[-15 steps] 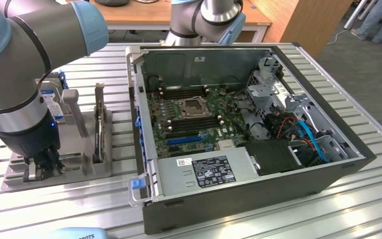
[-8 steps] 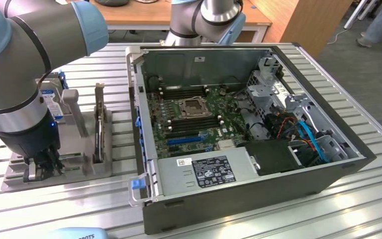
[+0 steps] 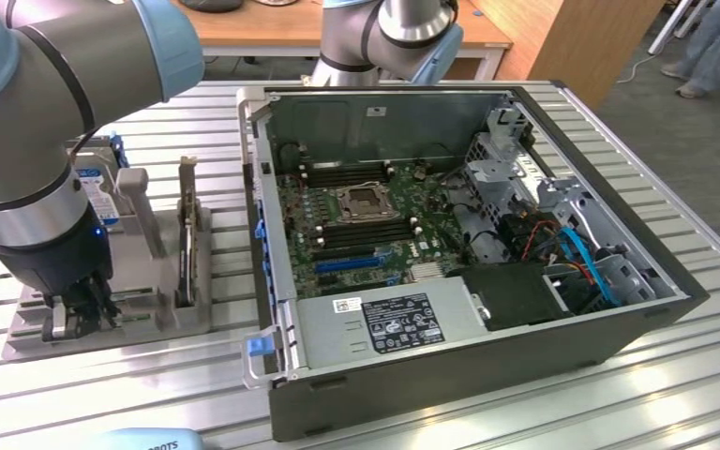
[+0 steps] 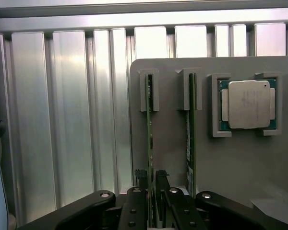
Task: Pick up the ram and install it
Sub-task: 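Pick up the ram and move it above insertion slot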
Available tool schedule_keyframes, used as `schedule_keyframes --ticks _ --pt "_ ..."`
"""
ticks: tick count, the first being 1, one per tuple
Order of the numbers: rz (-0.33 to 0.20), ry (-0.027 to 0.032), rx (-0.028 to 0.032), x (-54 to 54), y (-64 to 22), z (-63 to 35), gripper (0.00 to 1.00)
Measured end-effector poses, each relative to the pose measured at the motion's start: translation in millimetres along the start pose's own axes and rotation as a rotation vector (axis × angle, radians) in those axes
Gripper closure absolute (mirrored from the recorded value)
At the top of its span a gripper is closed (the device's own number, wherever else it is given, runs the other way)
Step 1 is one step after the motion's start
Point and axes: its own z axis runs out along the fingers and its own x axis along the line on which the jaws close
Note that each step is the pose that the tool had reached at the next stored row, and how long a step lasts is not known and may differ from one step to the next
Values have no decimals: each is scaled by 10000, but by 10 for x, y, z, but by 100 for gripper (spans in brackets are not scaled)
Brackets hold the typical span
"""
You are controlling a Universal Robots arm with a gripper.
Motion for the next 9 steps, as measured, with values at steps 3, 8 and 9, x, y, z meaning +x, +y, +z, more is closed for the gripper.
schedule_keyframes --ticks 3,8,9 --pt "0 -1 0 0 0 -1 78" --pt "0 1 -1 1 0 -2 78" --pt "0 0 -1 1 0 -2 78"
